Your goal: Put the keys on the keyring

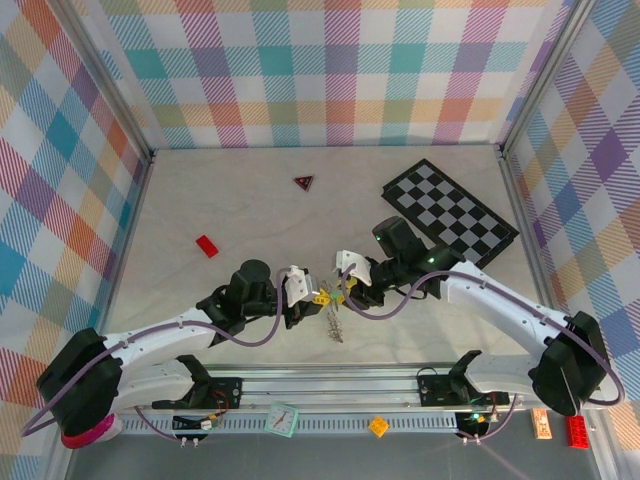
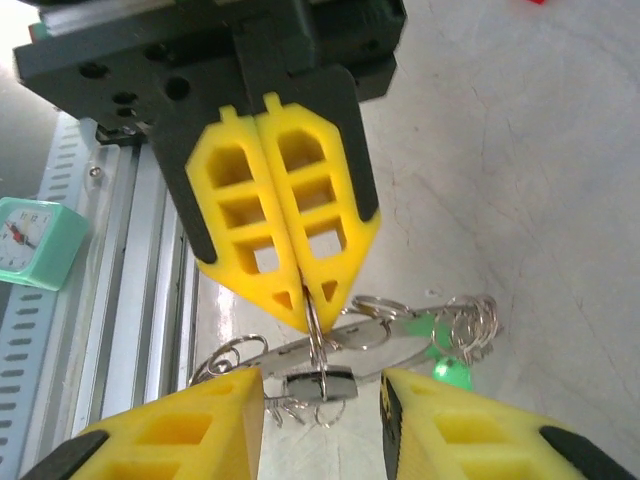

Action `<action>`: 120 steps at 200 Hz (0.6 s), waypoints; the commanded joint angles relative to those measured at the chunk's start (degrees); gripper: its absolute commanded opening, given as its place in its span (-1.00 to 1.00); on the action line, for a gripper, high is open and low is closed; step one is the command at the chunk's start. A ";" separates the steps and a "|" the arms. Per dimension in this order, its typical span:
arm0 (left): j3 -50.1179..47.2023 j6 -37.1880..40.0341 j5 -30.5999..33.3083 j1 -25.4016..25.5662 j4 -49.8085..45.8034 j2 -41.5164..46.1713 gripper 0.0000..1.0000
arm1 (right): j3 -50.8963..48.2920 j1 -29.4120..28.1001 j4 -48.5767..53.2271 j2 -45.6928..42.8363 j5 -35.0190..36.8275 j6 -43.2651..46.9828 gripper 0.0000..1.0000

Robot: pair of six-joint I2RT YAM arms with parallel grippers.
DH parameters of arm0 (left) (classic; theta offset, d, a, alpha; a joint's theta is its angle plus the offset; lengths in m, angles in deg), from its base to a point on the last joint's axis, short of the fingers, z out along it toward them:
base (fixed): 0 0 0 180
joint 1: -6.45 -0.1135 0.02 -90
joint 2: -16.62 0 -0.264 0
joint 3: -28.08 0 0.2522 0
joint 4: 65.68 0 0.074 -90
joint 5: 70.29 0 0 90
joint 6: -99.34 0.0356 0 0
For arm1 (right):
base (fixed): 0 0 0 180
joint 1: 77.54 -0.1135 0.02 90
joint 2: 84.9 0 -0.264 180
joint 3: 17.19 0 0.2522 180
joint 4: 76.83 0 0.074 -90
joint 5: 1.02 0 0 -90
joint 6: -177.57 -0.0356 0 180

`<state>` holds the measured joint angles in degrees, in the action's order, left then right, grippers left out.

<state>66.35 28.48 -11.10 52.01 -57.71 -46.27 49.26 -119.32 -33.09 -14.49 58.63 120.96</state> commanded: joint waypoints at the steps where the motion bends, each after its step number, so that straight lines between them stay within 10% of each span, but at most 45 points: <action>1: -0.43 0.56 -0.48 0.12 4.02 0.80 -1.00 | -1.22 0.13 -0.92 0.45 -0.01 -1.92 -0.29; 120: -0.69 0.66 -0.57 0.11 4.23 1.48 -1.00 | -1.27 0.12 -1.68 2.27 0.54 -2.34 -1.00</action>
<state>66.24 28.50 -10.66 52.01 -56.83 -46.23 48.30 -119.27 -34.47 -11.23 59.29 118.57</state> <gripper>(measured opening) 0.042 0.050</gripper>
